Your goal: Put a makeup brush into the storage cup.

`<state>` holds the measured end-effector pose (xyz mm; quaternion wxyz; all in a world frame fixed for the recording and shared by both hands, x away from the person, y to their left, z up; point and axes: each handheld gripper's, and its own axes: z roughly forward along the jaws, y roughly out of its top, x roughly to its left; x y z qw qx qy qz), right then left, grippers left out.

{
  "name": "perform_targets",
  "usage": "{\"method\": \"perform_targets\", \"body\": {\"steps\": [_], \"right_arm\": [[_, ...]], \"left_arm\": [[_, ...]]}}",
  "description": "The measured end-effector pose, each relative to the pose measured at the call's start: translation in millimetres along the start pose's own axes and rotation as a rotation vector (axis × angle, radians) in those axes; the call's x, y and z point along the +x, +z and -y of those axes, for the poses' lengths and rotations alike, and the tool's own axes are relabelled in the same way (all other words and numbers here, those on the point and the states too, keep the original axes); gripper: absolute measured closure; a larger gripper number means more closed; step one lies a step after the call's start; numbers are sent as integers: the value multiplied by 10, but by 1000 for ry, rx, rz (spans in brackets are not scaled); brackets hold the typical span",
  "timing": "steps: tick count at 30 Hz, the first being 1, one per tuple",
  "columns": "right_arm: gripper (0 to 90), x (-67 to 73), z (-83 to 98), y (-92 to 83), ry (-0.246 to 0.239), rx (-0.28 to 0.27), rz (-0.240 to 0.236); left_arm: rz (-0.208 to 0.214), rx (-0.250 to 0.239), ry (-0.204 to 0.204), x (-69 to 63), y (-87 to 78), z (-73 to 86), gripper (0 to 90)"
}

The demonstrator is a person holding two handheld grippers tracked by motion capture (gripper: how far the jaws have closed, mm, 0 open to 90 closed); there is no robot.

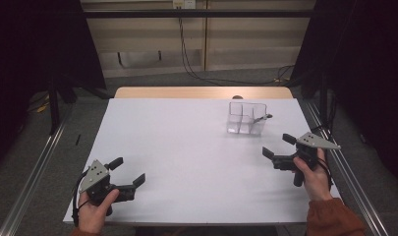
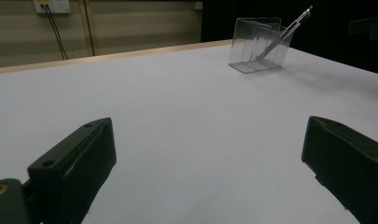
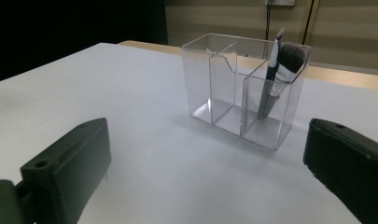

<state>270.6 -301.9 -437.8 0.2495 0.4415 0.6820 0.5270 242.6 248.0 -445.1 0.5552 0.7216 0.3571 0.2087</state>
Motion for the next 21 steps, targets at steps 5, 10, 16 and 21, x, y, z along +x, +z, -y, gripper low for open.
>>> {"method": "perform_targets", "body": {"steps": [5, 10, 16, 21], "right_arm": [[7, 32, 84, -78, -11, -5, 3], [10, 85, 162, -145, -18, -20, 6], [8, 155, 241, -250, -12, -20, -4], [8, 201, 284, -341, -15, -25, -1]], "left_arm": [[-4, -1, 1, -6, -13, 7, 30], [-6, 0, 5, -17, -24, 13, 30], [-5, 5, 9, -32, -38, 22, 30], [-4, 7, 9, -36, -55, 28, 30]]}}
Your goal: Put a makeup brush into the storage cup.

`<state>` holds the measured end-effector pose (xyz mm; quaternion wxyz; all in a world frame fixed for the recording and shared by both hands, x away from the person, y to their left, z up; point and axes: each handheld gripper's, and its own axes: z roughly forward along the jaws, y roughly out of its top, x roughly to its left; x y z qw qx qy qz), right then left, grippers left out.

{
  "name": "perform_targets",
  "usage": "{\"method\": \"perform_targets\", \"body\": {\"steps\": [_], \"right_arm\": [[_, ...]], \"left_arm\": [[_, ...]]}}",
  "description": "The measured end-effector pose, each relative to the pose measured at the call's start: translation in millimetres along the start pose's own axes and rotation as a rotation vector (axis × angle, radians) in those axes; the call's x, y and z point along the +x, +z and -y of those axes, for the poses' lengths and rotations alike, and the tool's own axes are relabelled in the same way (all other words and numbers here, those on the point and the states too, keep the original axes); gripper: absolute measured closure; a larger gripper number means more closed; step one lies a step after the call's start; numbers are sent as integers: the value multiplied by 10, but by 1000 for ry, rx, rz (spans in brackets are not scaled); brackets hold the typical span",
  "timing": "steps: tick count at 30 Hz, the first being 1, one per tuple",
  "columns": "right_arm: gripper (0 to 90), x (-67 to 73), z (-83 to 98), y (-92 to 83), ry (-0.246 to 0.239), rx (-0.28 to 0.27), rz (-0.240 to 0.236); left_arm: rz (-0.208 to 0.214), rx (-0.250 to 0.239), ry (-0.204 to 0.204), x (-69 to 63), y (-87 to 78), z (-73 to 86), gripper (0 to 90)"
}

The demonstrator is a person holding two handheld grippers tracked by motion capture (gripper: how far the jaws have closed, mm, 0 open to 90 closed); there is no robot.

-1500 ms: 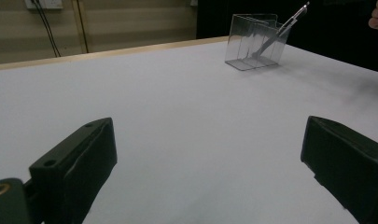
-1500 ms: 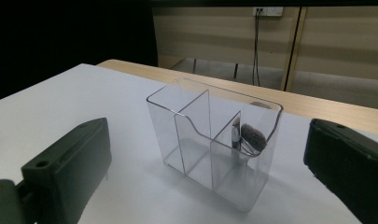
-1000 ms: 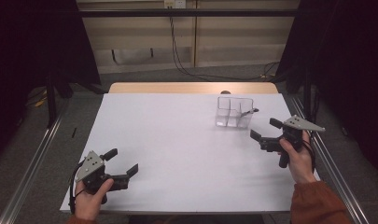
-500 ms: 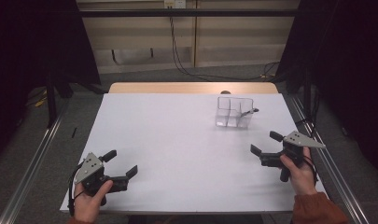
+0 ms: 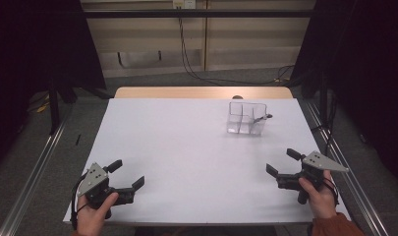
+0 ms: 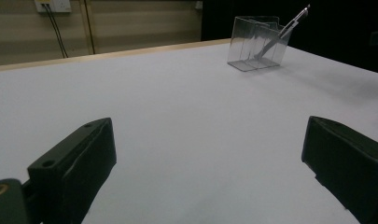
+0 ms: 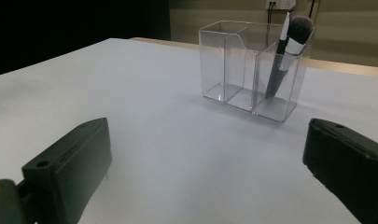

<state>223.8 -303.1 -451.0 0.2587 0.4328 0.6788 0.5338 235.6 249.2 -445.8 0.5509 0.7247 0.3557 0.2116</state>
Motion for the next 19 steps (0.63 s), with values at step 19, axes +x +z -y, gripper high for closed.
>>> {"method": "perform_targets", "body": {"steps": [19], "right_arm": [[8, 2, 74, 20, -2, 17, -5]], "left_arm": [[11, 13, 6, -7, 36, -9, 30]]}}
